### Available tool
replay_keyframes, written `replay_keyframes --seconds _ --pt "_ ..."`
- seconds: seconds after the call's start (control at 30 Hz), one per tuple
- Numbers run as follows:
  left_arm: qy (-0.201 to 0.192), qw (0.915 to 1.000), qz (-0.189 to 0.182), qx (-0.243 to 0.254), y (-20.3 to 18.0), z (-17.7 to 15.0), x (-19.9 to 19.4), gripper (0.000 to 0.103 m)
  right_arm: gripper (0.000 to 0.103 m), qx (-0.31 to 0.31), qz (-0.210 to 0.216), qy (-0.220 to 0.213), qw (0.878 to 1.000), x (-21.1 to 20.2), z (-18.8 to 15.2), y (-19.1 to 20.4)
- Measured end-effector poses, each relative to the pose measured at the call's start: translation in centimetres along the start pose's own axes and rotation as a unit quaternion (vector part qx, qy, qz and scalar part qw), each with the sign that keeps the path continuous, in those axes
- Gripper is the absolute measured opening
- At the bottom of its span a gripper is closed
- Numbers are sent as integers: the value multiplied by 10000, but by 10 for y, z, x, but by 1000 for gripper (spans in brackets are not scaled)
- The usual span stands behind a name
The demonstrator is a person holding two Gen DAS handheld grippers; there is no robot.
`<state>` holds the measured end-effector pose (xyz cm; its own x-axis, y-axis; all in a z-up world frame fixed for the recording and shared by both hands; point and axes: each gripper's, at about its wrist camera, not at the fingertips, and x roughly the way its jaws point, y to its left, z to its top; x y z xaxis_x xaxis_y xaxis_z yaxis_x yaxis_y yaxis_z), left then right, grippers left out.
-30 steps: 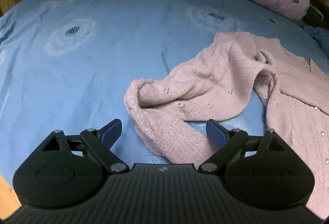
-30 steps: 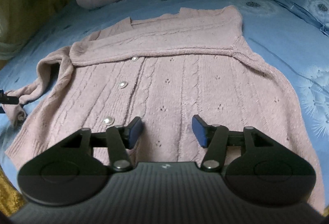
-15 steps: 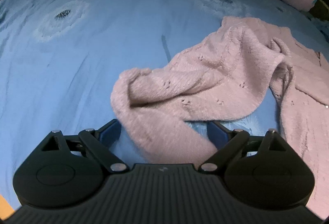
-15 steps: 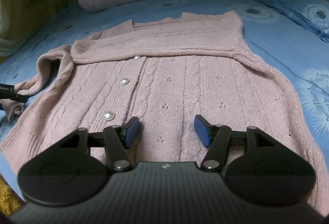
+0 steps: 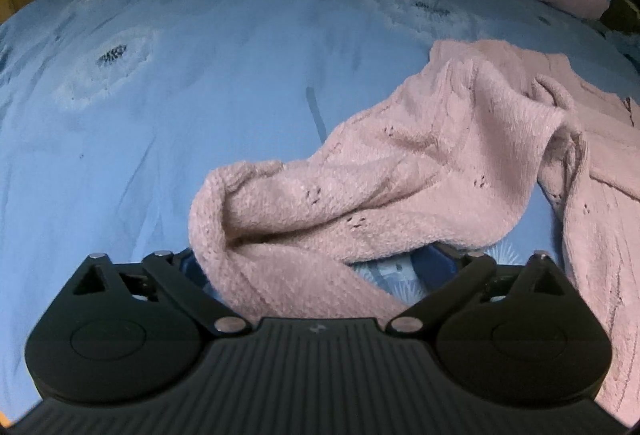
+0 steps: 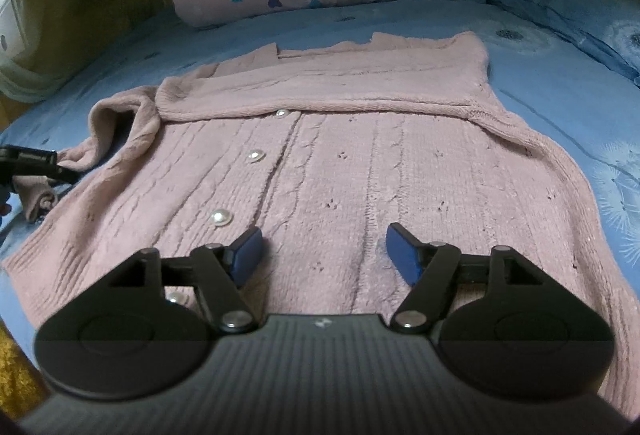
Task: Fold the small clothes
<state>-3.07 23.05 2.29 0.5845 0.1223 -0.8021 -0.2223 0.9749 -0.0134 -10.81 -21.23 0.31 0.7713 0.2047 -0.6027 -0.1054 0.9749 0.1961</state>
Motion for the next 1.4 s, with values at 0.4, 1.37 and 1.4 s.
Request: replay_keyframes --seconds 0.4,1.37,1.4 --pt "-221 9990 45 -394 22 9 -15 25 73 -98 123 -125 9998 0 -3 -1" --pt "-1942 9733 -1221 -73 -120 112 -170 18 72 301 614 -93 9976 -8 74 -32" --pt "-1881 9724 -1379 -75 -133 113 -169 18 72 257 612 -145 9977 -6 83 -35"
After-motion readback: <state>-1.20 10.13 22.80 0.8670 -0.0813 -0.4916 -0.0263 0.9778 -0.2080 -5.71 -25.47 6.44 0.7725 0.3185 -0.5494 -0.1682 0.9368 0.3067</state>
